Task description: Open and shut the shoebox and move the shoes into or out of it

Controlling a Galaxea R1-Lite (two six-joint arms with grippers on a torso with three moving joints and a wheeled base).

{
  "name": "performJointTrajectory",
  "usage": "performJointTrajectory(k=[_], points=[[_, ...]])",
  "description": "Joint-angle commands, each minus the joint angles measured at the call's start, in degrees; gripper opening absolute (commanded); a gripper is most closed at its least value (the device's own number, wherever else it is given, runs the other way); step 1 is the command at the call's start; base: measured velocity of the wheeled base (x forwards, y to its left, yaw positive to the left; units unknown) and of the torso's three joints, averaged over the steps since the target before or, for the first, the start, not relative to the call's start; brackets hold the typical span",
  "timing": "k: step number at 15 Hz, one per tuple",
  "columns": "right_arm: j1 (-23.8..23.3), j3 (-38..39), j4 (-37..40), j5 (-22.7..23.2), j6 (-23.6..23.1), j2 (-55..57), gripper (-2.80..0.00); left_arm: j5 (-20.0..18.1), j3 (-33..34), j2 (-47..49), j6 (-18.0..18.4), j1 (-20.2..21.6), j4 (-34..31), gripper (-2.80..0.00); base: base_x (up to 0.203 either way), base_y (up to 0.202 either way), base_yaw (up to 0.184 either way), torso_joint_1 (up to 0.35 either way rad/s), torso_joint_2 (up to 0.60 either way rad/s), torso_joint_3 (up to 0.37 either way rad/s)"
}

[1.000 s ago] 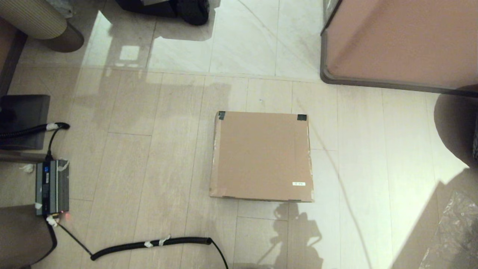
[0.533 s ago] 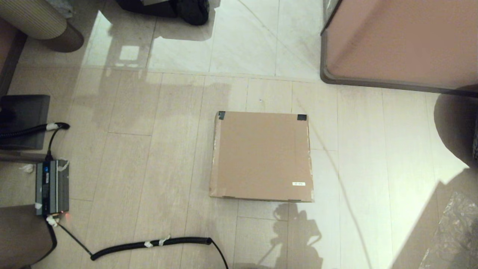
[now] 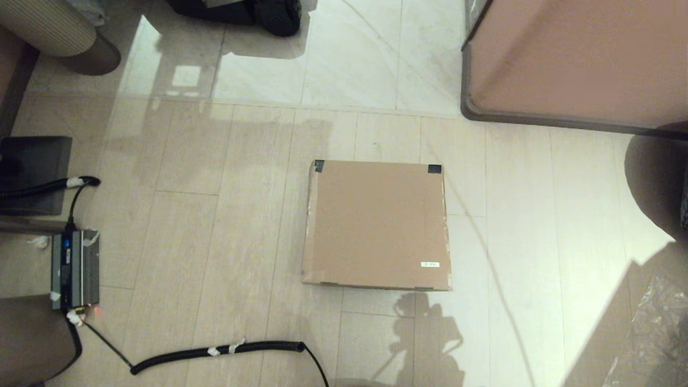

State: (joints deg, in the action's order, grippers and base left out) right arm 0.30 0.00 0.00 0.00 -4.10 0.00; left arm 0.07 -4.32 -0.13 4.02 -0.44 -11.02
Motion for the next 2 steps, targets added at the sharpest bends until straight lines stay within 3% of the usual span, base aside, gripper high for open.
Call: performJointTrajectory(k=[1, 2], points=[[0.05, 0.0, 0.0, 0.0, 0.15, 0.09, -2.8, 0.01, -0.08, -0.04, 0.02, 0.0, -0.05, -2.8, 0.0, 0.0, 0.0, 0.0, 0.0, 0.0], [0.05, 0.0, 0.0, 0.09, 0.7, 0.09, -2.8, 0.01, -0.04, -0.04, 0.02, 0.0, -0.05, -2.8, 0.0, 0.0, 0.0, 0.0, 0.0, 0.0]])
